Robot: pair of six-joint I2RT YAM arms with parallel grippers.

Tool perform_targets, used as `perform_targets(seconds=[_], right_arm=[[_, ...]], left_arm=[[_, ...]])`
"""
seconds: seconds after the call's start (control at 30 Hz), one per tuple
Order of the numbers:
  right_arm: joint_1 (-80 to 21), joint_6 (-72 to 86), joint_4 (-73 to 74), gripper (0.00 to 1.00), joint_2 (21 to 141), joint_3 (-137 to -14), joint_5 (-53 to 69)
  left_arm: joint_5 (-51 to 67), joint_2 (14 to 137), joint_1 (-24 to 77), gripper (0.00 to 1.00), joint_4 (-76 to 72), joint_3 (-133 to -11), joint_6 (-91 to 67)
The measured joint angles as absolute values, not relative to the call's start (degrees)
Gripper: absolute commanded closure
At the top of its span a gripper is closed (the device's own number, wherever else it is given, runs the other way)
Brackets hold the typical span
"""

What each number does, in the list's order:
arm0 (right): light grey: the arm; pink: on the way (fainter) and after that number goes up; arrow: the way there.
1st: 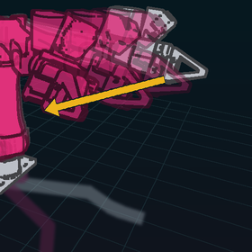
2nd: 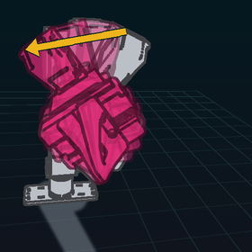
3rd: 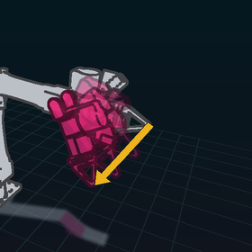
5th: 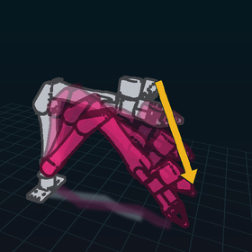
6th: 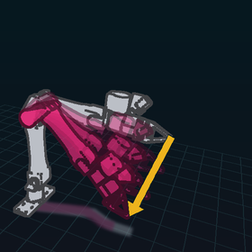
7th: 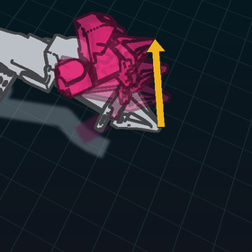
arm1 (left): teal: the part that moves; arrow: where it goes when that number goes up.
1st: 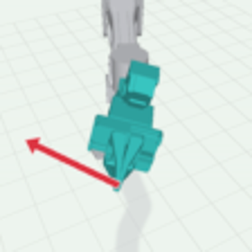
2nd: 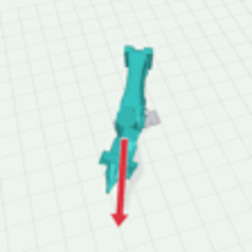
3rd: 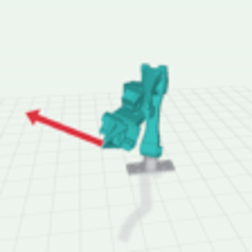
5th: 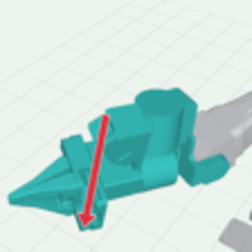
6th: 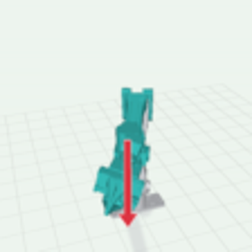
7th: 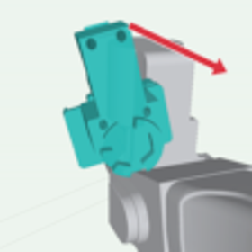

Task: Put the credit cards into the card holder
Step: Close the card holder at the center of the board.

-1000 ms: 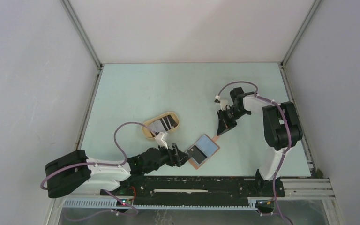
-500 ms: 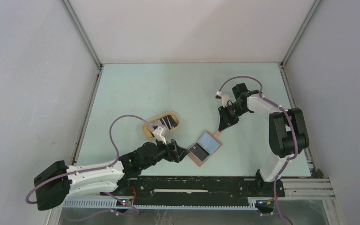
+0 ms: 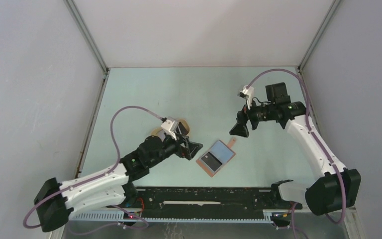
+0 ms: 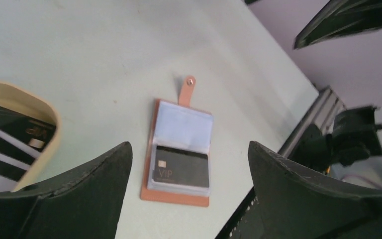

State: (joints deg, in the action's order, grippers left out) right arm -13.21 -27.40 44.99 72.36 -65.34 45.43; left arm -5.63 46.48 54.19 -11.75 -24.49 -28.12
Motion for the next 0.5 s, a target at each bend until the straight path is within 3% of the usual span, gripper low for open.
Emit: perform_targets(seconds=[0.13, 0.27, 0.37, 0.5], right_arm=[[-14.04, -28.60, 48.42, 0.21, 77.78, -65.23, 52.14], [-13.39, -24.97, 47.44, 0.34, 89.93, -62.11, 48.05], [-11.40, -21.80, 47.48, 0.35, 95.48, -60.55, 43.75], [-9.93, -19.42, 47.27, 0.34, 98.43, -60.53, 41.56]], left_arm=[[-1.02, 54.57, 54.22, 0.21, -20.03, -21.85, -32.21], [-0.38, 61.80, 54.54, 0.26, -25.52, -18.28, -37.95], [-2.35, 65.91, 56.05, 0.30, -27.29, -17.72, -41.06], [-4.45, 71.33, 58.87, 0.47, -29.54, -18.31, -43.07]])
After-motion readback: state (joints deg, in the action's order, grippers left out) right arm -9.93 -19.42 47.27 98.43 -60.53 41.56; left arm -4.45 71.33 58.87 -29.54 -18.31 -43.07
